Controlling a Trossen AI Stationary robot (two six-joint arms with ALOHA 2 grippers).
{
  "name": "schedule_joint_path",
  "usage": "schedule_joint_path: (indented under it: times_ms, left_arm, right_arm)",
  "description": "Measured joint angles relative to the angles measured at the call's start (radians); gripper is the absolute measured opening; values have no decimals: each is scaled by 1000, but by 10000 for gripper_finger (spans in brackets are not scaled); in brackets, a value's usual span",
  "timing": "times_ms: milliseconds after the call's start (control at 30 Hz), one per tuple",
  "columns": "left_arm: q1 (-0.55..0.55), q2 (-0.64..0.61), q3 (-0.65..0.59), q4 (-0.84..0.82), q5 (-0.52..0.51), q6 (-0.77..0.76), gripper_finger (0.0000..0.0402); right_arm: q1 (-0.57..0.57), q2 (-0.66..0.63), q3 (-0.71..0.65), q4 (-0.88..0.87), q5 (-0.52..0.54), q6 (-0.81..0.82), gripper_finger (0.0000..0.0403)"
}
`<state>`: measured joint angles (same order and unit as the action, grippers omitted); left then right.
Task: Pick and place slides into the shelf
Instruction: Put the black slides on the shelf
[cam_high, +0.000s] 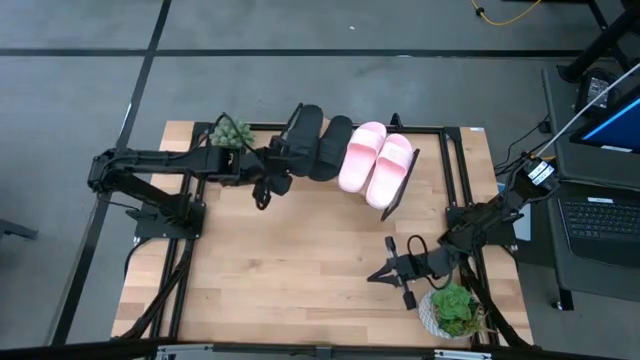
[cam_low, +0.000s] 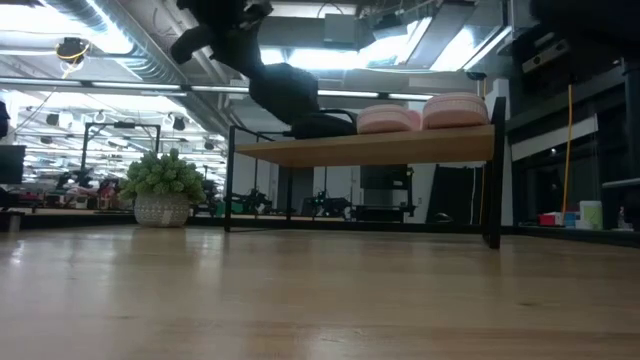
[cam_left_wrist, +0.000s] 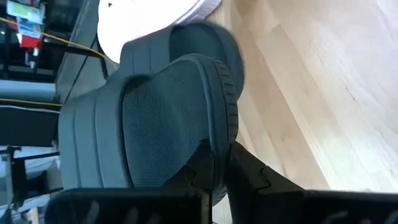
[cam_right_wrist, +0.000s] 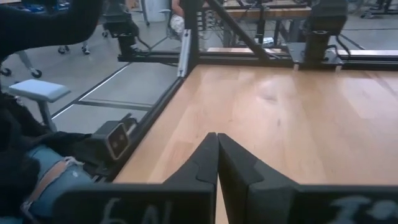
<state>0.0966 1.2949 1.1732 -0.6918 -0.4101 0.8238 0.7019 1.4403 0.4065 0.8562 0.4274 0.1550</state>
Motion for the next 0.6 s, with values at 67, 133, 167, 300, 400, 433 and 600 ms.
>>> schedule_joint_path:
  times_ms: [67,133,167,300,400,433,600]
  left_arm:
    - [22,0,0,-1,27,1,12]
    - [42,0,0,-5,53,2,12]
    - [50,0,0,-7,57,8,12]
    - [83,0,0,-10,64,32,12]
    - [104,0,0,-13,65,50,12]
    - [111,0,0,-13,66,51,12]
    - [154,0,0,-26,150,53,12]
  right_arm:
    - [-13,0,0,0,0,2,12]
    - [-27,0,0,0,0,5,12]
    - [-33,0,0,0,0,5,12]
    - [-54,0,0,0,0,5,12]
    - [-65,0,0,0,0,2,12]
    - [-68,0,0,0,0,2,12]
    - [-79,0,0,0,0,0,12]
